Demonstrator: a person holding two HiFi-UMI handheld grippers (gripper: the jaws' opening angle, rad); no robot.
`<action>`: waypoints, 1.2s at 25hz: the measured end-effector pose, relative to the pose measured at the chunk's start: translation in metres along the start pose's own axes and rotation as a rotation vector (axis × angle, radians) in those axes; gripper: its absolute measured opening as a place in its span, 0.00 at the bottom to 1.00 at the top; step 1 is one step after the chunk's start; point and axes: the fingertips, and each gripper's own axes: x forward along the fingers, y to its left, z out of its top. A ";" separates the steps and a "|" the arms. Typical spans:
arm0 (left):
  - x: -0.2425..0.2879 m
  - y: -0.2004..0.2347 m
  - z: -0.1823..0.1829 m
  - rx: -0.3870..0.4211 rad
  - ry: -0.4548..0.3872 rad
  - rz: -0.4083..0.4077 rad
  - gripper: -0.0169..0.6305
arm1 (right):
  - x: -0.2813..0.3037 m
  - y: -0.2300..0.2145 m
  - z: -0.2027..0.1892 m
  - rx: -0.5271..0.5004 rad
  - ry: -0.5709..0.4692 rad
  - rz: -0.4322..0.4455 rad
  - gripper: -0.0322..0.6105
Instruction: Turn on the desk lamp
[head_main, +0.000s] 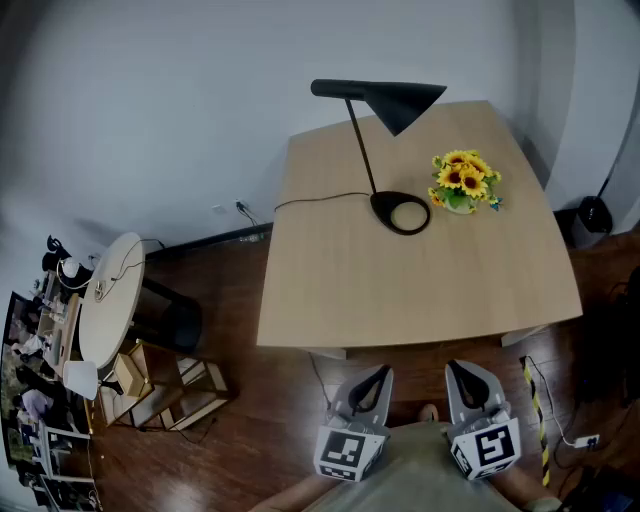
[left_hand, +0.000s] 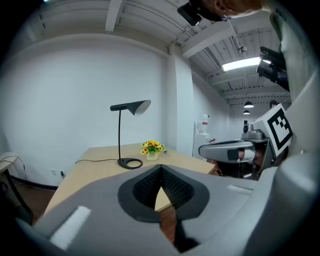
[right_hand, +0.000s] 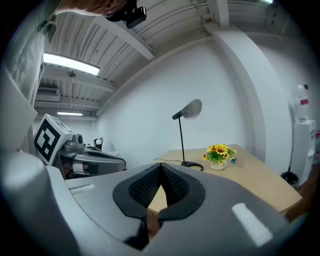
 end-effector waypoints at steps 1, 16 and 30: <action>0.001 0.000 -0.001 0.004 0.004 0.002 0.03 | 0.001 -0.001 -0.001 0.004 0.001 0.004 0.05; 0.034 0.061 0.008 -0.005 0.000 -0.051 0.03 | 0.066 0.001 0.005 -0.038 0.048 -0.040 0.05; 0.079 0.152 0.027 -0.068 -0.076 -0.148 0.03 | 0.158 0.017 0.036 -0.105 0.049 -0.148 0.05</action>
